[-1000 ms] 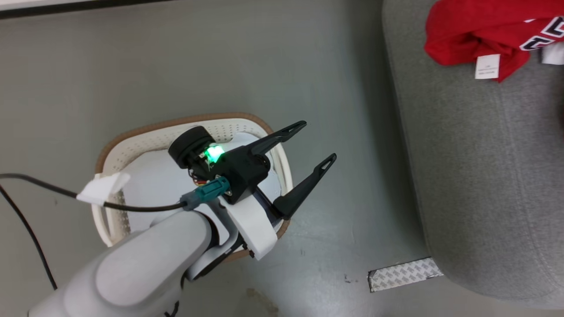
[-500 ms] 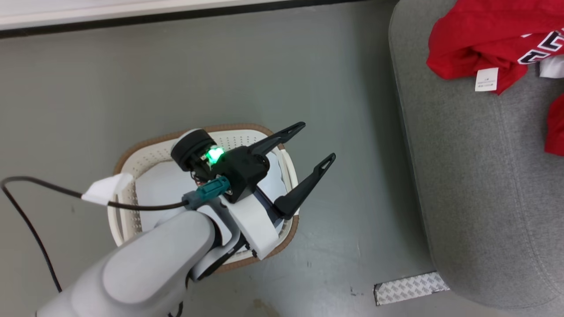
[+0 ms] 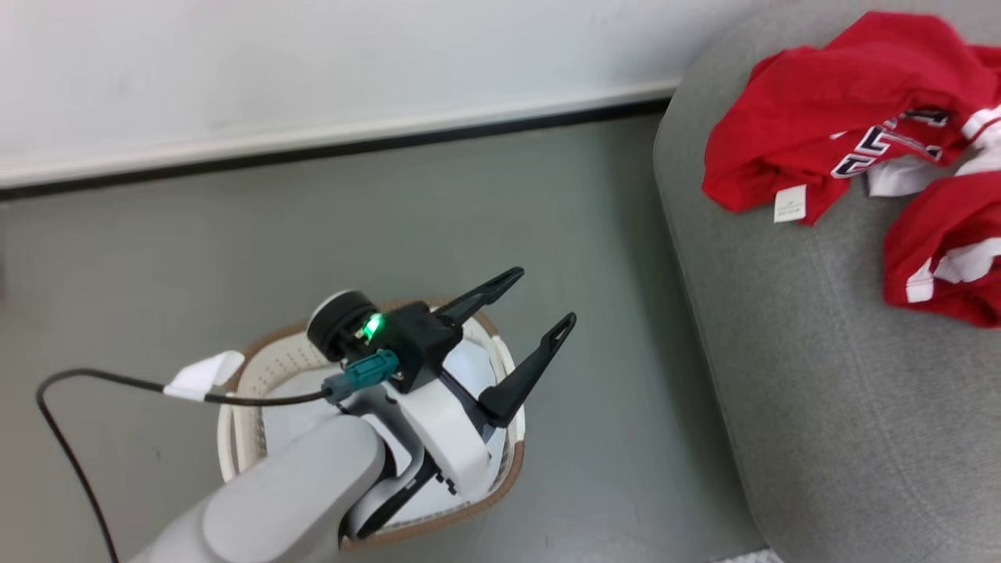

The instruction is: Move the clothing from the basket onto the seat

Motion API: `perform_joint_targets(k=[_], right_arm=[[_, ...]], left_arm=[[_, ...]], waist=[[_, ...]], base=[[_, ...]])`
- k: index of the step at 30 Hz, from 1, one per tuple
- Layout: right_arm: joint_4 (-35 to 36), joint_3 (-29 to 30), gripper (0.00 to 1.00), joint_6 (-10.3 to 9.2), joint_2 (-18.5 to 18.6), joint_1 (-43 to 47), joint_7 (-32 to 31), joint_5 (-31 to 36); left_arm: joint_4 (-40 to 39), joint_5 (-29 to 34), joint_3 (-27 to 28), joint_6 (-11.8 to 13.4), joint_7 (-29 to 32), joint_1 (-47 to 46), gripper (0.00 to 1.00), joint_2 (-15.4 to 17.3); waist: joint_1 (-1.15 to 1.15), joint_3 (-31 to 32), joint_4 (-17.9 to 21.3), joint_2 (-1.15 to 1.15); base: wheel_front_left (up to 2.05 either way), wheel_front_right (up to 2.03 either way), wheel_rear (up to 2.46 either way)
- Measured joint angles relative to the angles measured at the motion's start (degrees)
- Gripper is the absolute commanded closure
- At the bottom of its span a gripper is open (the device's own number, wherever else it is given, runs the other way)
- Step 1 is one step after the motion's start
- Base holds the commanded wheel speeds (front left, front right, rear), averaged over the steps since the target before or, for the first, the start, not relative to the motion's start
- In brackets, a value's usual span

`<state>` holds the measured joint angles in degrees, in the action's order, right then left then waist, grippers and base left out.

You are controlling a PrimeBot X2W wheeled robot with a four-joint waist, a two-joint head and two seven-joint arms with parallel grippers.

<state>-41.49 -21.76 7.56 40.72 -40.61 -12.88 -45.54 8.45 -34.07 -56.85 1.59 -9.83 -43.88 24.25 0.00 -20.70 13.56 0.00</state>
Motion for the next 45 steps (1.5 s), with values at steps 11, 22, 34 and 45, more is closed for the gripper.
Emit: perform_joint_targets(k=[11,22,34,45], right_arm=[[12.6,-4.92,0.0,0.0,5.53,3.31,3.3,-0.53],[20.71,-4.0,0.0,-0.01,0.31,7.31,12.27,1.44],[22.25,1.25,0.0,-0.01,-10.49,15.99,22.36,5.86],[22.07,7.67,0.0,-0.01,-20.95,25.53,27.58,13.85]], left_arm=[[1.93,-3.79,3.71,3.16,-3.75,5.89,0.0,-0.49],[1.93,-6.34,12.33,7.4,-5.23,13.02,0.0,1.7],[-2.08,-7.06,27.76,9.99,-5.31,25.81,0.0,1.37],[-1.53,-0.36,39.36,10.85,-5.31,36.09,0.0,-4.1]], waist=[[-0.01,10.28,0.12,0.0],[-0.01,17.53,-2.86,0.0],[-0.01,21.06,-8.96,0.0],[0.0,22.52,-12.47,0.0]], base=[[0.0,0.0,0.0],[0.0,0.0,0.0],[0.0,0.0,0.0],[0.0,0.0,0.0]])
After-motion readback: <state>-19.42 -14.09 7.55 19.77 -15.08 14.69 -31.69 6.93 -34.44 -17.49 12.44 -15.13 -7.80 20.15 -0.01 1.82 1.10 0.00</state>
